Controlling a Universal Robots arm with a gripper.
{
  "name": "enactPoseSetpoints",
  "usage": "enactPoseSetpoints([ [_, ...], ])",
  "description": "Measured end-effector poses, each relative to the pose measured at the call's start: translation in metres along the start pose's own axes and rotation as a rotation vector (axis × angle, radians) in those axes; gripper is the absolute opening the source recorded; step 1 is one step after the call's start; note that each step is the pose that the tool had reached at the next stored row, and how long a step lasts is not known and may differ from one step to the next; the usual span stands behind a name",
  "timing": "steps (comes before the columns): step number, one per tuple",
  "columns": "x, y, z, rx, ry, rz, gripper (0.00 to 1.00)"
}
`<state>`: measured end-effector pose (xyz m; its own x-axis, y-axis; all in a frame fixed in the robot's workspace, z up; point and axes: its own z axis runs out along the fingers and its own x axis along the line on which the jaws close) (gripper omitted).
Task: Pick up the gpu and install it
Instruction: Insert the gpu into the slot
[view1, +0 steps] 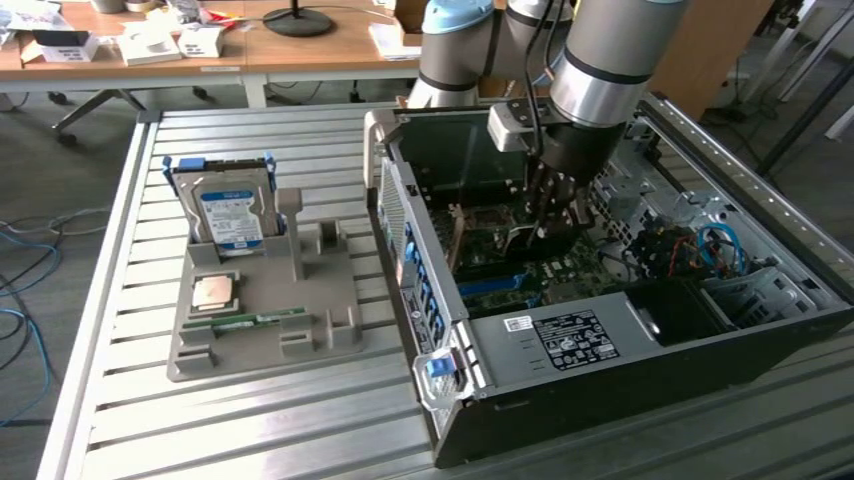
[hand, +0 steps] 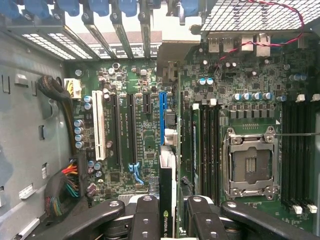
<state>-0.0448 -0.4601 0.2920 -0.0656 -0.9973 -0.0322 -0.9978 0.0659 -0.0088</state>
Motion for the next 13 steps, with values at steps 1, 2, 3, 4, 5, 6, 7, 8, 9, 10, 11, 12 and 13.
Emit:
enactPoseSetpoints([
  [1, 0.0, 0.0001, 0.0, 0.0001, 0.0, 0.0, 0.26],
  [2, 0.0, 0.0002, 0.0, 0.0, 0.0, 0.0, 0.26],
  [3, 0.0, 0.0002, 0.0, 0.0, -0.0001, 0.0, 0.26],
  [4, 0.0, 0.0003, 0.0, 0.0, -0.0001, 0.0, 0.26],
  [5, 0.0, 0.0005, 0.0001, 0.0, -0.0001, 0.0, 0.26],
  [6, 0.0001, 0.0011, 0.0002, 0.0001, -0.0001, 0.001, 0.26],
  [7, 0.0001, 0.0015, 0.0002, 0.0001, -0.0001, 0.0, 0.26],
  [8, 0.0001, 0.0017, 0.0002, 0.0, -0.0001, 0.0, 0.26],
  [9, 0.0001, 0.0017, 0.0002, 0.0, -0.0001, 0.0, 0.26],
  [10, 0.0001, 0.0017, 0.0002, 0.0001, -0.0001, 0.0, 0.26],
  [11, 0.0001, 0.0017, 0.0002, 0.0, 0.0, 0.0, 0.26],
  [12, 0.0002, 0.0018, 0.0004, 0.0, 0.0, 0.0, 0.26],
  [13, 0.0002, 0.0018, 0.0011, 0.0001, -0.0003, 0.0, 0.26],
])
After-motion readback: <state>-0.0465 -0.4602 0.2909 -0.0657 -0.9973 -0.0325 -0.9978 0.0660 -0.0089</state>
